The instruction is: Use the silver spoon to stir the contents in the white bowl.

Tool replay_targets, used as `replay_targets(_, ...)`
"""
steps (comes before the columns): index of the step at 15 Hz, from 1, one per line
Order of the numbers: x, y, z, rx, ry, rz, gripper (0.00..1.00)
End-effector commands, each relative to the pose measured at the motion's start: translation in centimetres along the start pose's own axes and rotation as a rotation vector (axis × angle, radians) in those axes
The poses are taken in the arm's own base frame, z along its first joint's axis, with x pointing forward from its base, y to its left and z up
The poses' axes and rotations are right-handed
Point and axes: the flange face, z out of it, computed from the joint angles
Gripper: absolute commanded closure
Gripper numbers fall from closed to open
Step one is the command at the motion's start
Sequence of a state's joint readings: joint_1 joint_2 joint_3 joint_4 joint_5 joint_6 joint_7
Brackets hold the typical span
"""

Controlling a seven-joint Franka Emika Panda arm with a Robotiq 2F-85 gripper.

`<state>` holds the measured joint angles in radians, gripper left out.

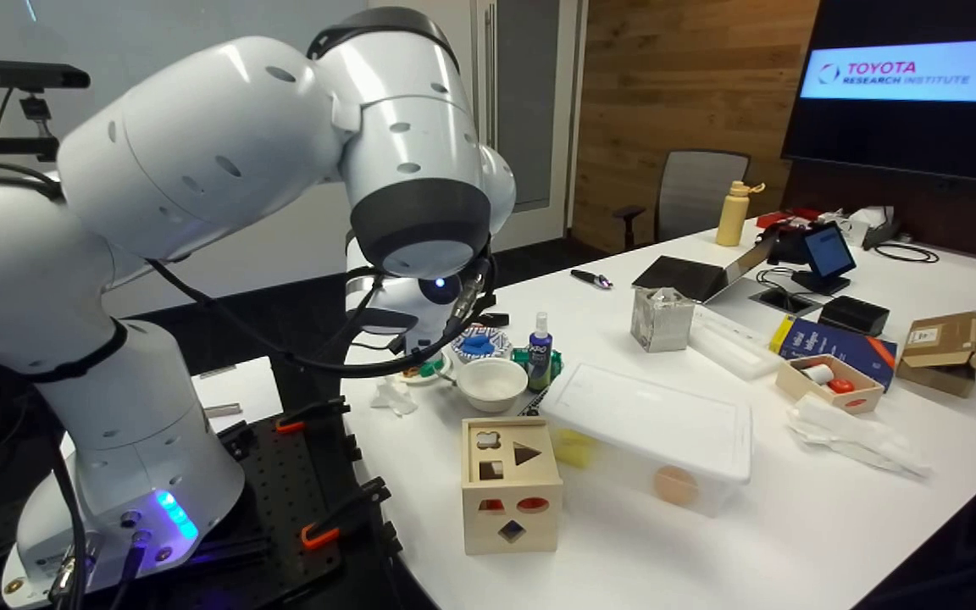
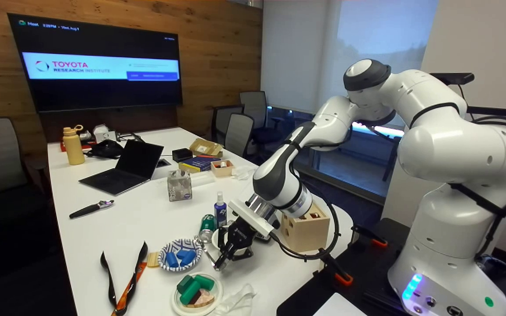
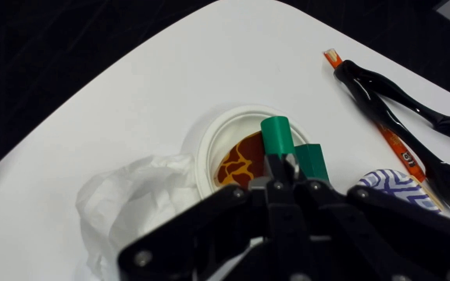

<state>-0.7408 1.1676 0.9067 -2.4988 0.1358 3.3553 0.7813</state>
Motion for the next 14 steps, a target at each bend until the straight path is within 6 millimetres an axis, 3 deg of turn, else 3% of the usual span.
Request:
replay_targets(1,1.6,0.4,0.0,-0.016,-0.013,-0.011,0.99)
replay_targets(3,2.4,1.0,-0.2,-0.021,-0.014,-0.007,0.99)
replay_targets(4,2.7,1.2,-0.4,-0.023,-0.018,-0.008,0.71)
replay_targets(6,3.3,1.7,-0.7,-0.023,-0.027,0.006,0.64)
replay_targets(14,4.6,3.0,-0.8,-0.051,-0.053,0.053,0.03)
